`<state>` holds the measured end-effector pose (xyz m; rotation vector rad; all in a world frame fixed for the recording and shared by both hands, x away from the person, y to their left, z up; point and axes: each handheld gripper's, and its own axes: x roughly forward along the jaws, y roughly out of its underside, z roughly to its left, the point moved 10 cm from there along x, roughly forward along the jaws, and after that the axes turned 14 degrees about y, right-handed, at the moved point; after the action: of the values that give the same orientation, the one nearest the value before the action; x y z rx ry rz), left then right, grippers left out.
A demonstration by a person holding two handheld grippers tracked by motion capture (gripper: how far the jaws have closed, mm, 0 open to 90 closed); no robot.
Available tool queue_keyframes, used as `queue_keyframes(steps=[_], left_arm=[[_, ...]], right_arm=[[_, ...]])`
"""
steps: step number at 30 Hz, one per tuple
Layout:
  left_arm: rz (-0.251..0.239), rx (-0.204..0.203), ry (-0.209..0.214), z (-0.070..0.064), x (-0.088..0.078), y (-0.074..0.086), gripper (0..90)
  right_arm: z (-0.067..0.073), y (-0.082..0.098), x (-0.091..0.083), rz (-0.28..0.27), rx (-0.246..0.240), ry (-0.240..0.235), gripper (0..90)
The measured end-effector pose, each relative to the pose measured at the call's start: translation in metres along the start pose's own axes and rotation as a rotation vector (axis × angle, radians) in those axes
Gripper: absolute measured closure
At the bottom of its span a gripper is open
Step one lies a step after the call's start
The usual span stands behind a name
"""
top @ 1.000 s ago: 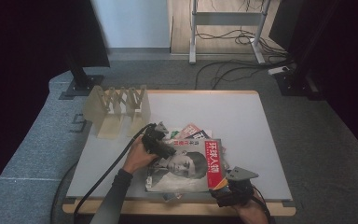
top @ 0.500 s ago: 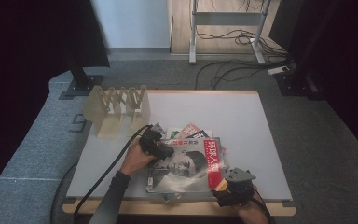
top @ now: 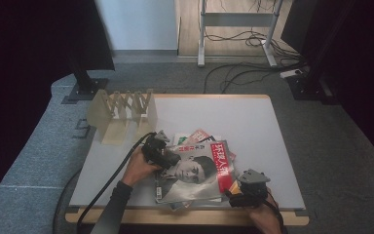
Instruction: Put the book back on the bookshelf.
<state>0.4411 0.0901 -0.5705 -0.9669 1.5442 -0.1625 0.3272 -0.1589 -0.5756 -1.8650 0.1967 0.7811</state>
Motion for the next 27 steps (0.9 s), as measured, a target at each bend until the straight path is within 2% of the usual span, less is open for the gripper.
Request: queue_keyframes(steps=[5, 8, 19, 27], left_arm=[[-0.008, -0.006, 0.0, 0.0, 0.0, 0.0, 0.0], [-0.01, -0.005, -0.004, 0.001, -0.001, 0.001, 0.0], [-0.014, -0.024, -0.017, -0.001, -0.007, 0.008, 1.6], [-0.026, -0.038, -0.028, -0.002, -0.014, 0.016, 4.2]], right_arm=[[0.011, 0.009, -0.009, 0.015, -0.001, -0.056, 0.7], [0.015, 0.012, -0.01, 0.017, -0.012, -0.072, 0.3], [0.007, 0.013, 0.002, 0.014, -0.033, 0.0, 1.6], [-0.004, 0.007, 0.01, -0.002, -0.023, 0.063, 2.2]])
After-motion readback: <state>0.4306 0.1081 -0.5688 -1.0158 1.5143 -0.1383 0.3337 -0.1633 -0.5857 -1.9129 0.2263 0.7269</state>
